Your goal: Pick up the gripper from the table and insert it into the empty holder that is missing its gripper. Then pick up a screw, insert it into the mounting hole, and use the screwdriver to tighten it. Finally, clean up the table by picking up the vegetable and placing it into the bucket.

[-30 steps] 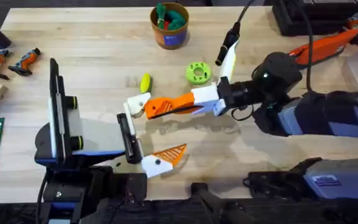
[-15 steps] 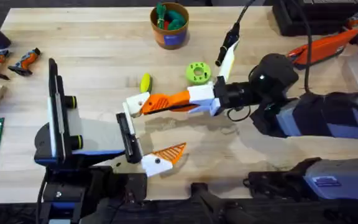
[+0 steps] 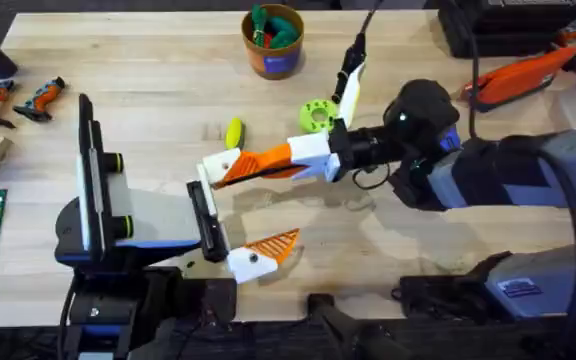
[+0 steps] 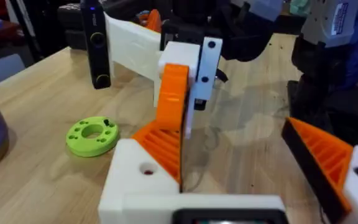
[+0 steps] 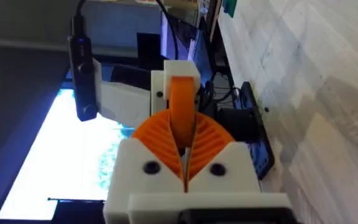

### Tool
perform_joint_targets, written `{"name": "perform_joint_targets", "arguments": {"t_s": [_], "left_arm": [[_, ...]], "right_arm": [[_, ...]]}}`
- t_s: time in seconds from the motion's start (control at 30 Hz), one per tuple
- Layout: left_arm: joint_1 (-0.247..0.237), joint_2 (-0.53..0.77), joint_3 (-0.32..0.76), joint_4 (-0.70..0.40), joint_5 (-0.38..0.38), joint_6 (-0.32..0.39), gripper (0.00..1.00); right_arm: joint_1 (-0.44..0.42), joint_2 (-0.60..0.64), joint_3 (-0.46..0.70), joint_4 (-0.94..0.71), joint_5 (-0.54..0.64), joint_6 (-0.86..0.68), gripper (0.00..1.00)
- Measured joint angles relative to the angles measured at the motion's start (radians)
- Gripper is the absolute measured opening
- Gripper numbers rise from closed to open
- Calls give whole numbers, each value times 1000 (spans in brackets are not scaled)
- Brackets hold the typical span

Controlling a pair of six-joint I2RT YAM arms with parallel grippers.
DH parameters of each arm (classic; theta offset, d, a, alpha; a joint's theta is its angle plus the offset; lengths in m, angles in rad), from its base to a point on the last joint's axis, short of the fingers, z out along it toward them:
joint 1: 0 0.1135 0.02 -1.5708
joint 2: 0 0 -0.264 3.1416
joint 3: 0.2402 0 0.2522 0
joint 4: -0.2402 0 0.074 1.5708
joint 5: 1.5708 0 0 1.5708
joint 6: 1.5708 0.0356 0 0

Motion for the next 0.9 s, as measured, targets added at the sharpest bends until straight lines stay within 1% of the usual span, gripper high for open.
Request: {"name": "perform_joint_targets", "arguments": {"t_s": [0.23,0.6,0.63,0.7,0.8,0.83,0.9], "left_arm": [[2,0,0,1,-10,-1,986],[3,0,0,2,-15,-7,986],[3,0,0,2,-15,-7,986],[2,0,0,2,-7,-3,986],[-2,0,0,0,3,0,986],[-2,0,0,0,4,1,986],[-2,0,0,0,5,1,986]], "right_arm": [[11,39,40,-4,-10,0,13],[13,44,45,-4,-10,0,13],[13,44,45,-4,-10,2,31],[18,45,45,-13,-5,5,290],[32,57,45,-42,-1,4,719],[34,57,45,-51,1,3,804],[32,52,45,-56,5,-2,834]]}}
